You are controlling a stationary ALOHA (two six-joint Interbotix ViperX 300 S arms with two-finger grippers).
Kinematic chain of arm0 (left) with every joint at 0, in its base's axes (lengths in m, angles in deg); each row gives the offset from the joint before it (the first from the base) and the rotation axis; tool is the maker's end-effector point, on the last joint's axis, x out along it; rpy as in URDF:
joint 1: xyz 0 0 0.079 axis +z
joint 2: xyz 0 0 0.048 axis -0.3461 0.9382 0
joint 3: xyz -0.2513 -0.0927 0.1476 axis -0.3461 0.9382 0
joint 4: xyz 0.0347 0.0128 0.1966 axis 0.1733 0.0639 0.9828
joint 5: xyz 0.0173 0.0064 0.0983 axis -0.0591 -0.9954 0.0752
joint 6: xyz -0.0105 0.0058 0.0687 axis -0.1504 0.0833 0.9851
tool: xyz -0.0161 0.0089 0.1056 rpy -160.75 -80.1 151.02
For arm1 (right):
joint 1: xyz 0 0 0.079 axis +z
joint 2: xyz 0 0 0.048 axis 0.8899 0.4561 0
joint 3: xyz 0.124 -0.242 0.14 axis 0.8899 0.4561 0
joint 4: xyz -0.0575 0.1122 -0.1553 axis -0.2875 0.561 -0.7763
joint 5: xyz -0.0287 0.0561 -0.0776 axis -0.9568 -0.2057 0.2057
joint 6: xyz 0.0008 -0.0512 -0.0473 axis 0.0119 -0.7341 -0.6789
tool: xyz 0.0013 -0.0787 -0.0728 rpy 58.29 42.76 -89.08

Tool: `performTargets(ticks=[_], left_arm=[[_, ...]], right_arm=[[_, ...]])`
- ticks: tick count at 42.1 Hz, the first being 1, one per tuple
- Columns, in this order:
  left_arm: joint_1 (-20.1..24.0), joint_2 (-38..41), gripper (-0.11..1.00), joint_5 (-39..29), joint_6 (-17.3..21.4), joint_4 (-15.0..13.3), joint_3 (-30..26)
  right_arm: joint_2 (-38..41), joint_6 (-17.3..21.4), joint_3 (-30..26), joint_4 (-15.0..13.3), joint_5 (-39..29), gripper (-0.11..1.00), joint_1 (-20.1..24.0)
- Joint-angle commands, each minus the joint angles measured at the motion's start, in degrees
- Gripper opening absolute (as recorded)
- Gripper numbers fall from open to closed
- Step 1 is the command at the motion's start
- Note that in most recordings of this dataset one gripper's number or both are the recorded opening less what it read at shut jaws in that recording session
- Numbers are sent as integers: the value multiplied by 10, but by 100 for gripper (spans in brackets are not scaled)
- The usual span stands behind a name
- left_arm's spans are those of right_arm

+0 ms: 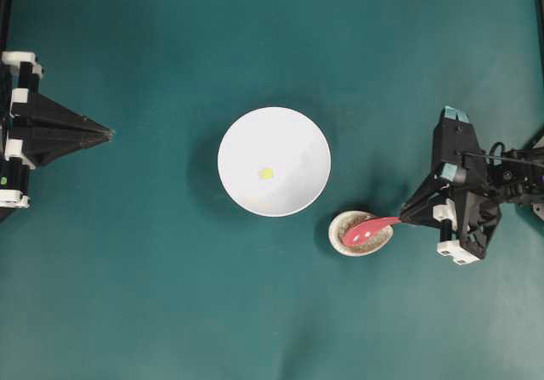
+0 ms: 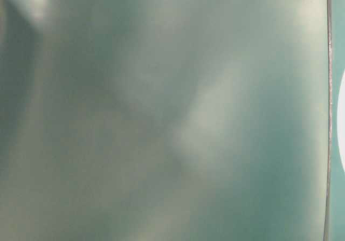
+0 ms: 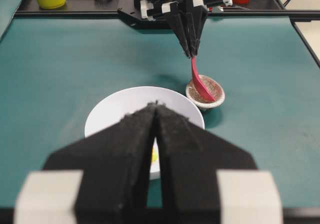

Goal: Scoop the yellow hexagonal prism block from the bowl with a spoon using the right arm.

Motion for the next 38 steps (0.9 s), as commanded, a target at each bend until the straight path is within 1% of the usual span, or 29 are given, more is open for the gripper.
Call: performTargets(ticks=[1, 6, 11, 14, 20, 23, 25, 30, 33, 34, 38], left_arm=[[-1, 3, 0, 3, 1, 2, -10], [-1, 3, 0, 2, 1, 2, -9], [-1, 3, 0, 3, 1, 2, -10], [-1, 4, 0, 3, 1, 2, -10], [0, 3, 0, 3, 1, 2, -10], [-1, 3, 0, 3, 1, 2, -10], [-1, 3, 0, 3, 1, 2, -10], [-1, 3, 0, 3, 1, 3, -10], [-1, 3, 0, 3, 1, 2, -10], [-1, 3, 0, 3, 1, 2, -10], [-1, 3, 0, 3, 1, 2, -10]], right_arm=[[-2, 1, -13, 1, 1, 8, 1], [-4, 2, -13, 1, 4, 9, 2], [-6, 1, -13, 1, 4, 14, 2], [-9, 1, -12, 0, 4, 23, 1], [-15, 0, -9, -3, 6, 48, 2], [-17, -1, -7, -9, 11, 56, 2], [-18, -4, -5, -17, 18, 57, 1], [-17, -4, 8, -47, 69, 57, 4], [-13, -4, 24, -61, 129, 57, 4], [-11, -4, 33, -63, 159, 57, 4], [1, -4, 68, -68, 255, 57, 6]])
